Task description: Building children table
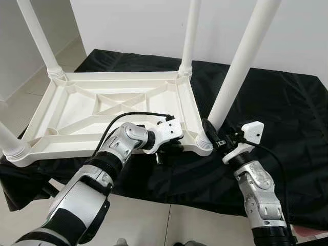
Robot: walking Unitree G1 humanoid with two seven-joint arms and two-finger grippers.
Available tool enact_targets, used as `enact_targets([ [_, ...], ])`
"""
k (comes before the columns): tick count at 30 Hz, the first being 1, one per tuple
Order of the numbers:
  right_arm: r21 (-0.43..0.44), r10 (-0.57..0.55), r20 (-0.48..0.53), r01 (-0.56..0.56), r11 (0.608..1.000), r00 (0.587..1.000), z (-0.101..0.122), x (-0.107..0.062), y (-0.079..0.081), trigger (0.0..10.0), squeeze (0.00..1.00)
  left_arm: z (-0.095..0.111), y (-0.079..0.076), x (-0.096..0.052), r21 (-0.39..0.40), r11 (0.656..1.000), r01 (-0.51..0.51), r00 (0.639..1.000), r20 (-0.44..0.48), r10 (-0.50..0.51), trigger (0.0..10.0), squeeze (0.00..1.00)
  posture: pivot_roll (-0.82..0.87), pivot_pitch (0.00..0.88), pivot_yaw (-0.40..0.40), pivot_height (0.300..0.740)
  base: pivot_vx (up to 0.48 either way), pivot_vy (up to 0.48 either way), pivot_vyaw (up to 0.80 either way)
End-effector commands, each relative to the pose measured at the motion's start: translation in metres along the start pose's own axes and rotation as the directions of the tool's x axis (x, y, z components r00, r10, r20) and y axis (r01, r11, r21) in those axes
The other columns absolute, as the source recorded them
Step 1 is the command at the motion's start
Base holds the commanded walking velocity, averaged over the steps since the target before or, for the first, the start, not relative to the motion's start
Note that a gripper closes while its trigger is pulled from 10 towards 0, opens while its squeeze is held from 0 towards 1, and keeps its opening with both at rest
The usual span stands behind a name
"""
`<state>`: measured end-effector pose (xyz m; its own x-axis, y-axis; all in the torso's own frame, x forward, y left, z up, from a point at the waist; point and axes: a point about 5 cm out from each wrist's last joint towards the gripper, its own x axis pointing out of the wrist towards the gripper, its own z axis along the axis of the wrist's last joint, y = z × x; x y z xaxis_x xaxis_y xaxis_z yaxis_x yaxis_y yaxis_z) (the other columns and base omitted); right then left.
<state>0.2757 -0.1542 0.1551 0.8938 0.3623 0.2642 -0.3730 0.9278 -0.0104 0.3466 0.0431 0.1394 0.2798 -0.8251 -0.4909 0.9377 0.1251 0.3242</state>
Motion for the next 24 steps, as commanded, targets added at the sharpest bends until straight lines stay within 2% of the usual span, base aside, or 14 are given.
enact_targets([
  [1, 0.042, 0.046, -0.057, -0.044, 0.998, 0.997, -0.0124, -0.0001, 0.0164, 10.0, 0.00, 0.0098, 0.0085, -0.0031, 0.023, 0.998, -0.051, 0.999, 0.021, 0.050, 10.0, 0.00, -0.07, 0.031, -0.012, 0.740, 0.000, 0.000, 0.00],
  [14, 0.008, -0.080, -0.042, 0.081, 0.997, 0.996, -0.0086, -0.0025, 0.0157, 10.0, 0.00, 0.0100, 0.0089, -0.0041, 0.024, 0.999, -0.048, 0.999, 0.022, 0.047, 10.0, 0.00, -0.07, 0.038, -0.007, 0.740, 0.000, 0.000, 0.00],
  [24, -0.057, -0.181, -0.034, 0.179, 0.982, 0.983, -0.0058, -0.0033, 0.0201, 10.0, 0.00, 0.0099, 0.0096, -0.0053, 0.028, 0.999, -0.044, 0.999, 0.018, 0.043, 10.0, 0.00, -0.07, 0.044, 0.001, 0.740, 0.000, 0.000, 0.00],
])
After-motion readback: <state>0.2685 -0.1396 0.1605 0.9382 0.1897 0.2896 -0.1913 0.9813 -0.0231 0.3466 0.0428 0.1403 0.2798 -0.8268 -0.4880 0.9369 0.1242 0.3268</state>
